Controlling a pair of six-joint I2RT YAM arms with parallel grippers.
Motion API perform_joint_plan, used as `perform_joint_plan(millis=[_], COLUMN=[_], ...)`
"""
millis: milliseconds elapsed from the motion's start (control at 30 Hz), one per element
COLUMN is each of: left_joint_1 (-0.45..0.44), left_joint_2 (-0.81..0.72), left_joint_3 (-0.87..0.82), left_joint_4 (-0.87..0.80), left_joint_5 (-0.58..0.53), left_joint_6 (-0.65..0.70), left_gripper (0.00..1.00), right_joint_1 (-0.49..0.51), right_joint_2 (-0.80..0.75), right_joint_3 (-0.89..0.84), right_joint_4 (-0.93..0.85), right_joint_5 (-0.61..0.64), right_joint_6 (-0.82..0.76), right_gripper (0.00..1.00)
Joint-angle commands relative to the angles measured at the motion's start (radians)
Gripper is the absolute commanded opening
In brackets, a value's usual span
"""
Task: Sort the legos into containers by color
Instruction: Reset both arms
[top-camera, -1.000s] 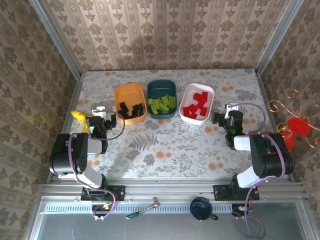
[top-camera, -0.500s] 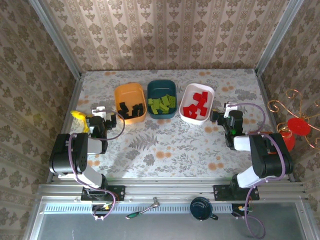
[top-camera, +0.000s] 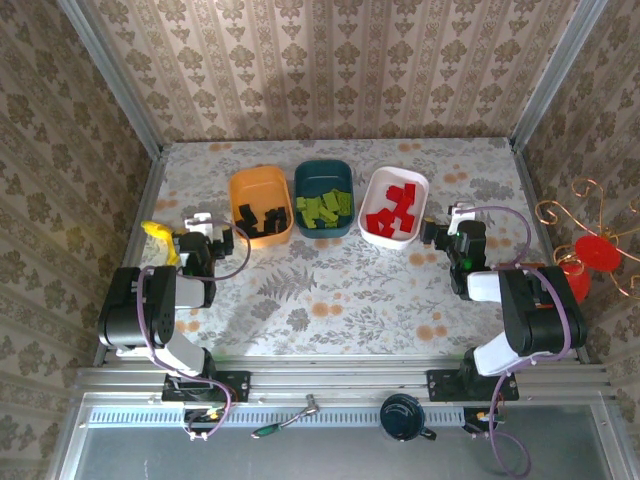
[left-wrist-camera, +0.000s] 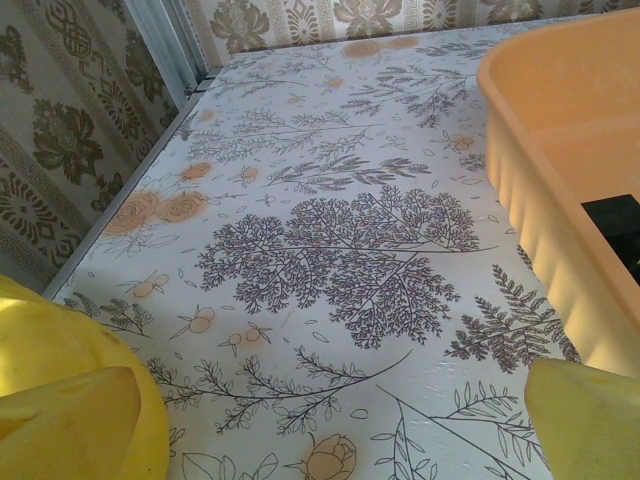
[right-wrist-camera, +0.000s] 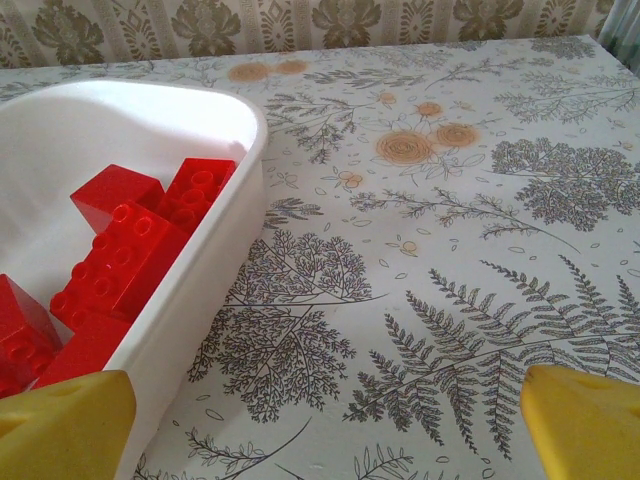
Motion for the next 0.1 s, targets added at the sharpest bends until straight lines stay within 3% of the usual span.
perform_joint_plan(millis=[0, 67], left_joint_1=[-0.004, -0.004], left_joint_2=[-0.008, -0.007], left_joint_3=[0.024, 0.023], left_joint_4=[-0.003, -0.001], left_joint_5=[-0.012, -0.012], left_joint_6=[-0.003, -0.003], left_gripper=[1.0, 1.0], right_joint_1=[0.002, 0.002], right_joint_2=[0.003, 0.003], right_joint_3=[-0.007, -0.008], right_joint_4=[0.032, 0.032], right_joint_5=[-0.012, -0.012], right_joint_6=[-0.008, -0.008], right_gripper=[1.0, 1.0])
